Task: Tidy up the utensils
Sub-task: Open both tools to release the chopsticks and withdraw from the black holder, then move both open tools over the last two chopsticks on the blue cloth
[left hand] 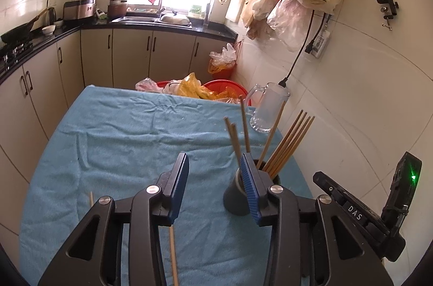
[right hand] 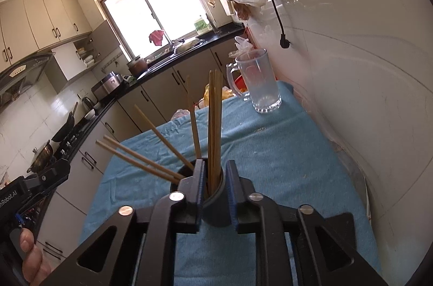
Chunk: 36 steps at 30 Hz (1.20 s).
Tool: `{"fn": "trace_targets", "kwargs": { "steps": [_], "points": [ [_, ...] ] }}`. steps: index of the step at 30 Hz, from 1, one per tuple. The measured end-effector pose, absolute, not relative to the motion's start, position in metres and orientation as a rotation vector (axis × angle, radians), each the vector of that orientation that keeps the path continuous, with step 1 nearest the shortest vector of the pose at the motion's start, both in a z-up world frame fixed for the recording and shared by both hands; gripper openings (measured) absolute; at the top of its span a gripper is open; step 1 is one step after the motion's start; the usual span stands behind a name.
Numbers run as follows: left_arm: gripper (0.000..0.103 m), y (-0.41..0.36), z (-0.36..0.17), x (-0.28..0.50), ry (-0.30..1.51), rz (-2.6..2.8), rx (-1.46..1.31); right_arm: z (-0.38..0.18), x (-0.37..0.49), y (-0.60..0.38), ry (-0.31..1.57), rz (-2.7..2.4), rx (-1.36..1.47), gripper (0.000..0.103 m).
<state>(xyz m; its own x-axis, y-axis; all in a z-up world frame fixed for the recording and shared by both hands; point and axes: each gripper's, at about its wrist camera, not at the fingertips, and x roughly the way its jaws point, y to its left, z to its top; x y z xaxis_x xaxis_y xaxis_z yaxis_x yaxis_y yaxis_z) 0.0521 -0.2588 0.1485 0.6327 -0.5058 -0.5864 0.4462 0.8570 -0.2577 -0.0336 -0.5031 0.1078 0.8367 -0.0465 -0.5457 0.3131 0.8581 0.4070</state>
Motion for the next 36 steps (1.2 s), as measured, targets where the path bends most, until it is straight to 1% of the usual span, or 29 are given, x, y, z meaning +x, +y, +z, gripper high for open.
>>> {"fn": "trace_targets", "kwargs": {
  "steps": [1, 11, 22, 36],
  "points": [
    [0.038, -0.256, 0.147, 0.051, 0.702, -0.542, -0.093, 0.106, -0.035, -0.501, 0.553, -0.199, 0.510, 0.025],
    [0.041, -0.220, 0.116, 0.044, 0.751, -0.486, -0.108, 0.090, -0.047, -0.483, 0.588, -0.188, 0.515, 0.027],
    [0.041, -0.168, 0.060, 0.043, 0.853, -0.389, -0.138, 0.063, -0.045, -0.450, 0.675, -0.156, 0.501, 0.028],
    [0.041, -0.112, 0.019, 0.045, 0.917, -0.305, -0.196, 0.039, -0.027, -0.396, 0.768, -0.092, 0.427, 0.028]
  ]
}}
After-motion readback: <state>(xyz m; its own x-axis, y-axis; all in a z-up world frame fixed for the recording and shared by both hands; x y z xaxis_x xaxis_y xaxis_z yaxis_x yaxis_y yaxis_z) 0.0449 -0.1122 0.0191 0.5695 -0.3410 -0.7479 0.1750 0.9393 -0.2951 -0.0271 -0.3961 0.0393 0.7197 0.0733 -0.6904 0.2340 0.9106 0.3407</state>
